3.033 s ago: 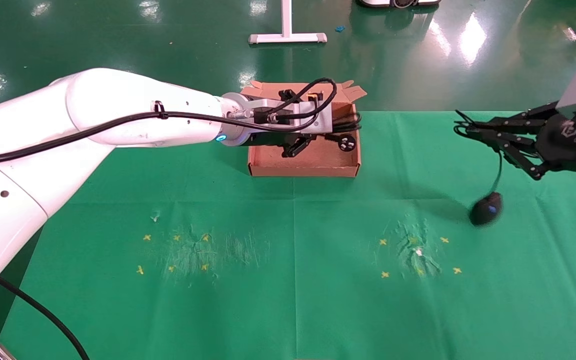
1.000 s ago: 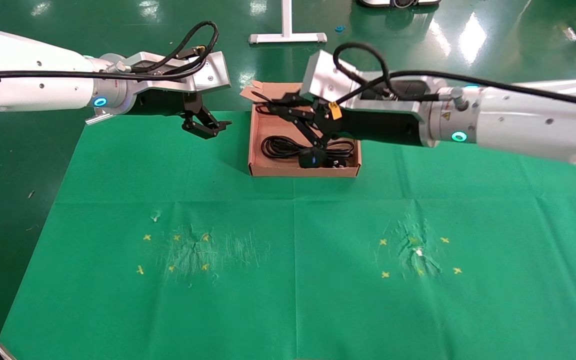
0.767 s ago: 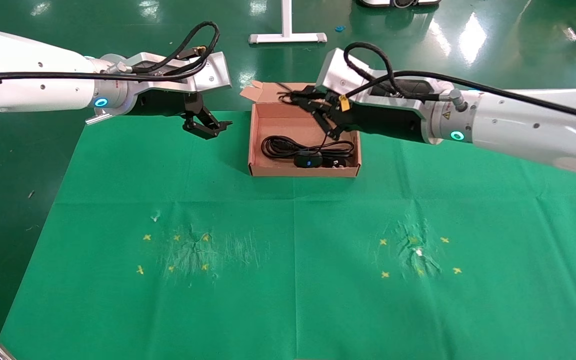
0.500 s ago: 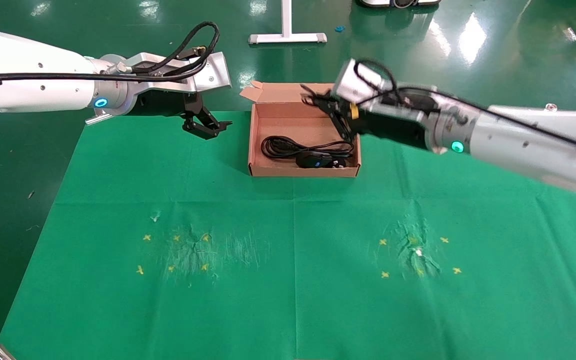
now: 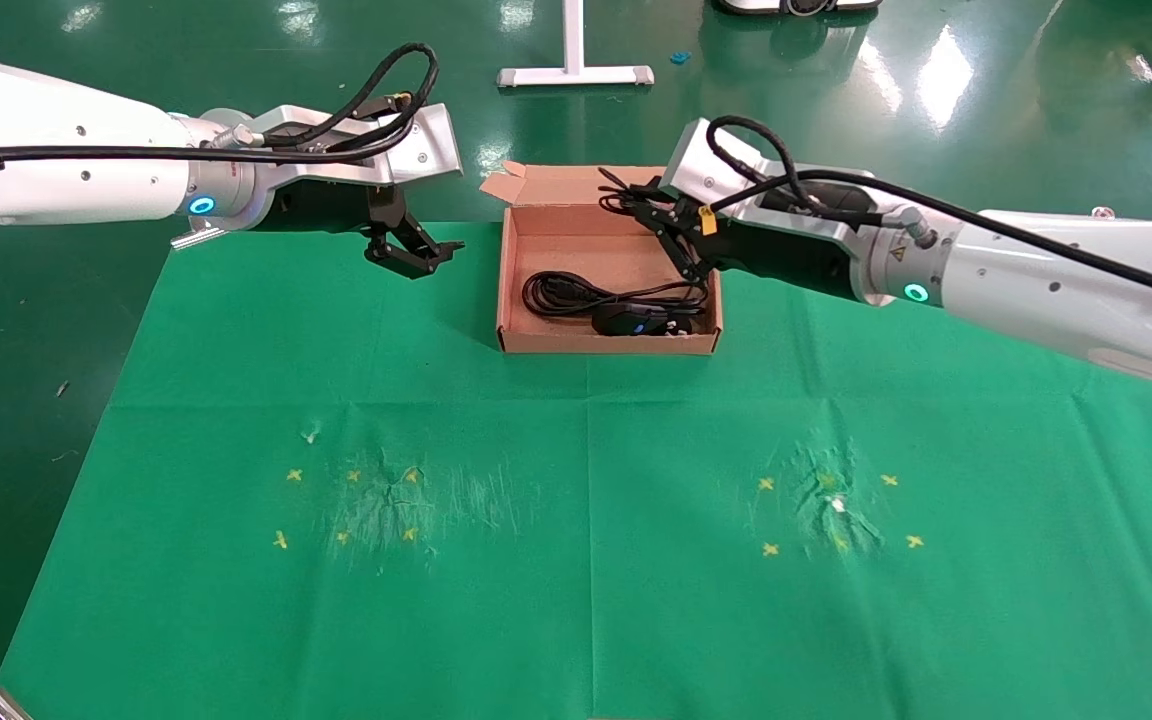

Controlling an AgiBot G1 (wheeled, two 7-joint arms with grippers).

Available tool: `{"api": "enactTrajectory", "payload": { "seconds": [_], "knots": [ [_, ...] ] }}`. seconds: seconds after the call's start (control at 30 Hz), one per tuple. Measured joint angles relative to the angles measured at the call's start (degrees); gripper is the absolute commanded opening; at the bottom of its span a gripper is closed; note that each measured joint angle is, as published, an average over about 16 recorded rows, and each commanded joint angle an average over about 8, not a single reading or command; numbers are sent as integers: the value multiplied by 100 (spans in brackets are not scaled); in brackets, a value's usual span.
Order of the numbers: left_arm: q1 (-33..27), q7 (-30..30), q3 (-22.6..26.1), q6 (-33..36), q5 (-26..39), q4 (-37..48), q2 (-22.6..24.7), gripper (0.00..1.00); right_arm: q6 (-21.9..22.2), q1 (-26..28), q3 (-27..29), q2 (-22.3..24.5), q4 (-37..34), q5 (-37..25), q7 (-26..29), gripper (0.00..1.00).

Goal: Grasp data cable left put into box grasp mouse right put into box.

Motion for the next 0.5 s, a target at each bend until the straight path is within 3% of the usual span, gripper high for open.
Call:
{"api": "enactTrajectory", "payload": {
  "seconds": [0.5],
  "knots": [
    [0,2,-2,0,-4,6,3,100,-179,-40,61,100,63,237,14,100]
  ]
}}
